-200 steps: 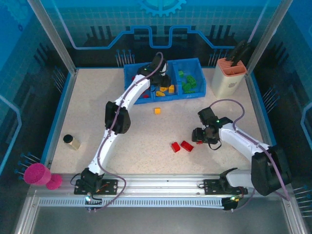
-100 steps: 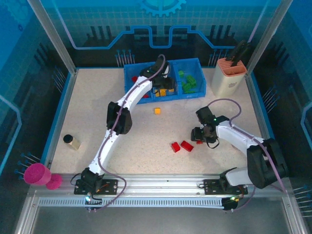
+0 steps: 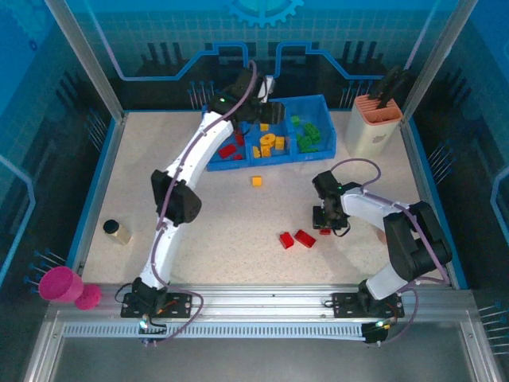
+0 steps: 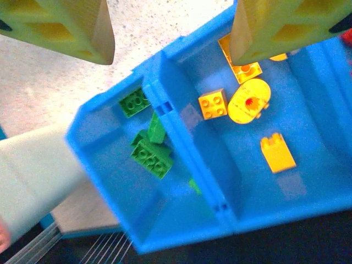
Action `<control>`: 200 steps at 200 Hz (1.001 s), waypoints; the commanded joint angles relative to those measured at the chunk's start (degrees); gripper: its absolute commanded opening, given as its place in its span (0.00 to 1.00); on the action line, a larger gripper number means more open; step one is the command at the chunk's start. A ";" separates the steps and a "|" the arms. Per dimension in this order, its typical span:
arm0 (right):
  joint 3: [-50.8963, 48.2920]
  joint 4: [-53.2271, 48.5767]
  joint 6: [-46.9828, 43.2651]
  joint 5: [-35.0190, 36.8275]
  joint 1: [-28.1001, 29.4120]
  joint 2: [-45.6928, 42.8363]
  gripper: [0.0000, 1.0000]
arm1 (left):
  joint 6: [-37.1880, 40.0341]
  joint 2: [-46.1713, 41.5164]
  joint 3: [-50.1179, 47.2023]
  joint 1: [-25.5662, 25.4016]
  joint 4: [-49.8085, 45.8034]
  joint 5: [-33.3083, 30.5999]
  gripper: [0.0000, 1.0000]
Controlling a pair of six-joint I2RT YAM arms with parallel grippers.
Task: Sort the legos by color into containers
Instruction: Pick up the lego from the middle-right of the table, then place the lego in the container.
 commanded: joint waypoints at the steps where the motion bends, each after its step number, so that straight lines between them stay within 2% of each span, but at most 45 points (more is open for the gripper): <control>1: 2.37 -0.49 -1.53 -0.55 2.52 0.77 0.28 | 3.72 -7.54 -4.39 -0.23 -1.27 0.91 0.59; 29: 10.77 -4.14 -4.59 -0.83 6.42 -2.76 0.24 | 5.33 -18.56 -14.97 1.58 -0.08 0.19 0.60; 47: 19.23 -4.60 -7.84 -0.75 8.42 -2.54 0.23 | 6.84 -25.41 -20.71 2.75 2.21 -4.81 0.63; 65: 29.52 -4.00 -12.54 -0.71 10.18 0.85 0.24 | 4.51 -30.79 -25.13 7.12 0.94 -1.08 0.63; 85: 40.63 -0.57 -18.37 -2.79 11.77 7.64 0.24 | 3.08 -38.63 -35.30 12.57 1.50 1.68 0.63; 113: 60.28 -1.19 -26.01 -3.59 14.00 22.81 0.24 | 1.86 -48.91 -49.13 19.03 3.26 0.93 0.64; 155: 88.48 -5.31 -31.84 -3.44 14.97 45.20 0.24 | 3.90 -57.66 -60.32 22.33 -0.61 1.09 0.66; 200: 91.91 5.98 -37.93 -0.77 16.46 53.64 0.25 | 4.76 -63.75 -72.68 24.17 -1.76 2.19 0.67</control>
